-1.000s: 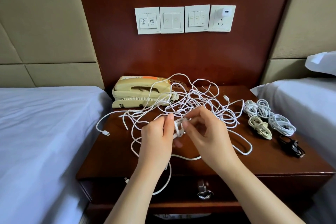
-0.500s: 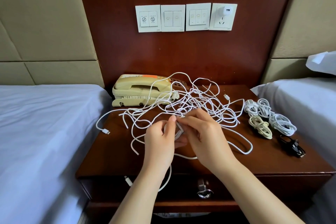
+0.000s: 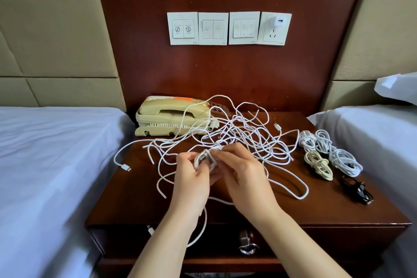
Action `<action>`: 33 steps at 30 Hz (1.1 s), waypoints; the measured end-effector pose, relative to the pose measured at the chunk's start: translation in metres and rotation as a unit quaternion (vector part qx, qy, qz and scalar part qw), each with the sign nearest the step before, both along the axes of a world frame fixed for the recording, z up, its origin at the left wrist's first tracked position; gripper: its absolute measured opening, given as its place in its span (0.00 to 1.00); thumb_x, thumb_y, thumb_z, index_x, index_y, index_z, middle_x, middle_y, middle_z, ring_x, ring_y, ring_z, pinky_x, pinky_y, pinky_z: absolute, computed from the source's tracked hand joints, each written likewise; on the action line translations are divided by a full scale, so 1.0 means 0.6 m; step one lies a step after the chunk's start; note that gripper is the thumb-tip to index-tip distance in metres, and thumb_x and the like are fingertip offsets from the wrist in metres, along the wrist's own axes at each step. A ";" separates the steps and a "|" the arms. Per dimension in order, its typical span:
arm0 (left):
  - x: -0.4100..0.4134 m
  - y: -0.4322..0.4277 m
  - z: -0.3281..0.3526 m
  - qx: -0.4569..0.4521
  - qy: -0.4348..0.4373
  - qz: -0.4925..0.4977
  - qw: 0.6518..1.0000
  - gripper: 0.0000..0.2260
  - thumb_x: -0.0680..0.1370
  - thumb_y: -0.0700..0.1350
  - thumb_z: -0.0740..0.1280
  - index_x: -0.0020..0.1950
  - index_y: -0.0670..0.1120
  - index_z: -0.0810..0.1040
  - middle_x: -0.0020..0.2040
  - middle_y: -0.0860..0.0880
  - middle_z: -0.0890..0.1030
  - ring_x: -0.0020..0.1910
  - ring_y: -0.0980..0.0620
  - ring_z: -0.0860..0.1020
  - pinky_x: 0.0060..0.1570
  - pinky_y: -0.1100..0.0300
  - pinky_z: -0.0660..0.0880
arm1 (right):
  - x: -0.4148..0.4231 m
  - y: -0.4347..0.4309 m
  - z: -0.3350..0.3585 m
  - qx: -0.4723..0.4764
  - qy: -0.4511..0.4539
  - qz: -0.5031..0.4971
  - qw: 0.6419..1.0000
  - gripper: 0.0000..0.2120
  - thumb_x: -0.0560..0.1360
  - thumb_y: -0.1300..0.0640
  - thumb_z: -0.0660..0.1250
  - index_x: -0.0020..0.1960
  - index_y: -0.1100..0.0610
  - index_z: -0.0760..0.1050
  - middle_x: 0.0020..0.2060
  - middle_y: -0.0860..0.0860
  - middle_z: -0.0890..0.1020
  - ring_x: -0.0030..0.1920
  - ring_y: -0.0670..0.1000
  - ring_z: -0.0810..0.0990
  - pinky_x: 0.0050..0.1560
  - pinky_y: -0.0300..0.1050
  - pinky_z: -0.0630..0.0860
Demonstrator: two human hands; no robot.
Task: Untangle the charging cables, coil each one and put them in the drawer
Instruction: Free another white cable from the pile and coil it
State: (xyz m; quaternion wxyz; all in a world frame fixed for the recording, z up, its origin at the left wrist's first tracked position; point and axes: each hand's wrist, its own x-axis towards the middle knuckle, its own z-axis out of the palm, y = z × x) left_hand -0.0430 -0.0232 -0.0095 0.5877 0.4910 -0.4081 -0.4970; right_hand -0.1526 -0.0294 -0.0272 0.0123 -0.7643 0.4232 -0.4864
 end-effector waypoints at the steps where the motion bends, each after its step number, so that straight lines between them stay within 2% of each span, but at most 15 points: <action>1: 0.002 0.000 0.002 0.000 0.001 -0.004 1.000 0.08 0.80 0.35 0.60 0.58 0.41 0.68 0.50 0.42 0.79 0.41 0.56 0.82 0.35 0.68 0.77 | 0.000 0.000 0.000 -0.001 0.001 0.001 1.000 0.12 0.74 0.64 0.64 0.56 0.59 0.80 0.46 0.48 0.77 0.43 0.43 0.76 0.42 0.31 0.72; 4: 0.006 0.004 0.006 -0.009 -0.012 -0.044 0.999 0.06 0.81 0.36 0.58 0.56 0.42 0.72 0.48 0.43 0.80 0.38 0.58 0.83 0.36 0.67 0.78 | -0.002 -0.001 0.002 -0.001 0.001 -0.004 1.000 0.13 0.74 0.64 0.62 0.56 0.59 0.79 0.45 0.48 0.77 0.43 0.43 0.75 0.43 0.28 0.70; 7: 0.008 0.008 0.008 -0.022 -0.032 -0.059 0.998 0.11 0.82 0.37 0.56 0.50 0.42 0.78 0.45 0.42 0.82 0.40 0.54 0.83 0.40 0.63 0.80 | -0.005 0.003 0.007 0.011 -0.018 0.012 1.000 0.12 0.75 0.64 0.63 0.57 0.56 0.77 0.43 0.44 0.76 0.42 0.42 0.74 0.42 0.30 0.71; 12: 0.014 0.014 0.017 0.009 -0.055 -0.044 0.997 0.13 0.81 0.37 0.56 0.45 0.43 0.80 0.37 0.48 0.83 0.34 0.53 0.83 0.35 0.63 0.80 | -0.010 0.008 0.012 0.033 -0.009 0.036 0.999 0.18 0.73 0.67 0.67 0.57 0.50 0.71 0.45 0.47 0.80 0.45 0.44 0.78 0.43 0.37 0.75; 15: 0.021 0.012 0.018 0.021 -0.062 -0.053 0.996 0.13 0.80 0.37 0.56 0.44 0.42 0.80 0.33 0.49 0.83 0.34 0.52 0.83 0.35 0.61 0.80 | -0.013 0.008 0.014 0.027 0.023 0.036 0.999 0.19 0.72 0.68 0.67 0.55 0.47 0.69 0.45 0.48 0.79 0.44 0.43 0.76 0.42 0.35 0.73; 18: 0.027 0.011 0.019 0.032 -0.058 -0.074 0.995 0.13 0.80 0.37 0.57 0.45 0.41 0.80 0.34 0.47 0.84 0.34 0.51 0.83 0.34 0.62 0.80 | -0.013 0.010 0.015 0.040 0.003 0.048 0.998 0.17 0.72 0.68 0.68 0.53 0.49 0.72 0.45 0.47 0.80 0.45 0.41 0.76 0.42 0.30 0.72; 22: 0.029 0.011 0.020 0.041 -0.035 -0.098 0.994 0.13 0.81 0.36 0.57 0.44 0.41 0.80 0.30 0.47 0.82 0.30 0.51 0.81 0.35 0.60 0.81 | -0.011 0.013 0.016 0.111 -0.032 0.057 0.992 0.12 0.72 0.68 0.69 0.51 0.53 0.76 0.42 0.45 0.82 0.45 0.43 0.78 0.43 0.32 0.74; 24: 0.027 0.013 0.018 0.037 -0.052 -0.102 0.993 0.13 0.81 0.37 0.57 0.44 0.43 0.80 0.32 0.48 0.83 0.32 0.52 0.82 0.37 0.61 0.80 | -0.010 0.015 0.016 0.146 -0.047 0.059 0.986 0.13 0.72 0.67 0.69 0.51 0.52 0.76 0.41 0.43 0.82 0.43 0.44 0.79 0.42 0.33 0.74; 27: 0.020 0.018 0.017 0.011 -0.079 -0.083 0.993 0.15 0.82 0.38 0.55 0.45 0.49 0.79 0.39 0.49 0.83 0.35 0.56 0.83 0.37 0.67 0.79 | -0.006 0.018 0.018 0.156 -0.098 0.044 0.982 0.12 0.72 0.67 0.69 0.50 0.52 0.76 0.41 0.41 0.81 0.43 0.41 0.79 0.41 0.29 0.73; 30: 0.012 0.016 0.016 -0.013 -0.068 -0.056 0.996 0.15 0.82 0.37 0.54 0.47 0.47 0.79 0.42 0.48 0.83 0.37 0.56 0.83 0.38 0.67 0.78 | 0.000 0.018 0.019 0.109 -0.134 0.005 0.985 0.12 0.72 0.67 0.70 0.44 0.51 0.76 0.41 0.43 0.78 0.42 0.41 0.78 0.40 0.27 0.72; 33: 0.004 0.014 0.014 -0.025 -0.058 -0.041 0.997 0.15 0.82 0.36 0.54 0.47 0.46 0.80 0.44 0.47 0.83 0.40 0.56 0.83 0.37 0.68 0.77 | 0.003 0.016 0.019 0.111 -0.129 -0.012 0.985 0.09 0.72 0.64 0.71 0.41 0.51 0.76 0.40 0.42 0.76 0.42 0.42 0.77 0.40 0.28 0.72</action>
